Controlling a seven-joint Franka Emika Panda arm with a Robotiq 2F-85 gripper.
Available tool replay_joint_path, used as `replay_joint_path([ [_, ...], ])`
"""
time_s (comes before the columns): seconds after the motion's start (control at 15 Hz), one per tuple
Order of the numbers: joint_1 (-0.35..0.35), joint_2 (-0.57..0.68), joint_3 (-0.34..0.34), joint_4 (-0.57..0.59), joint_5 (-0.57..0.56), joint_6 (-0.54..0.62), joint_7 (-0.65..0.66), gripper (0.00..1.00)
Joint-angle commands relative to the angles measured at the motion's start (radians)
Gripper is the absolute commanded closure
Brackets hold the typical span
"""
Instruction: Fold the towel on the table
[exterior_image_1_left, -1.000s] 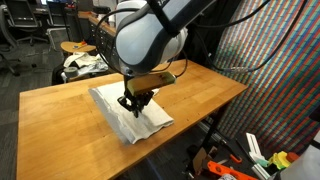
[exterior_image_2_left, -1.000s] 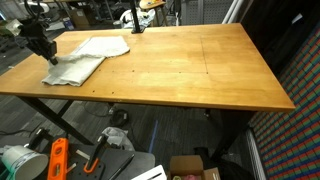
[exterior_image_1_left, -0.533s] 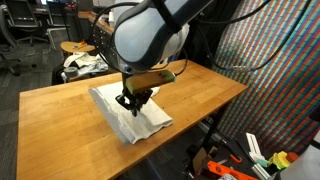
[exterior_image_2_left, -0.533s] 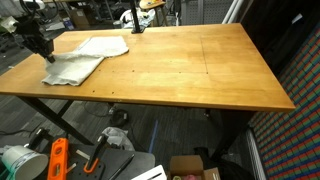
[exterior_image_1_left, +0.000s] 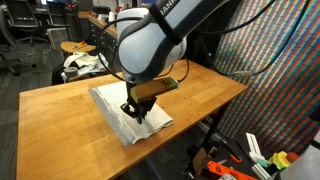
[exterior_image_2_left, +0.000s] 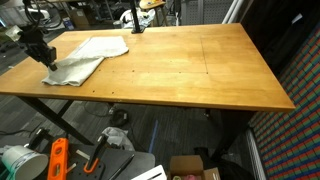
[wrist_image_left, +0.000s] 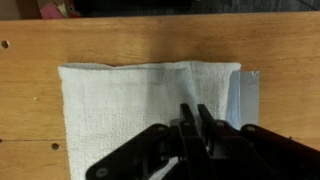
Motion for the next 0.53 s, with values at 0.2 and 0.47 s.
replay_joint_path([
  [0.2,-0.014,0.040,-0.012,-0.013,-0.005,0.000,-0.039,0.87],
  [0.47,-0.028,0.082,-0.033,-0.017,-0.001,-0.009,-0.064,0.87],
])
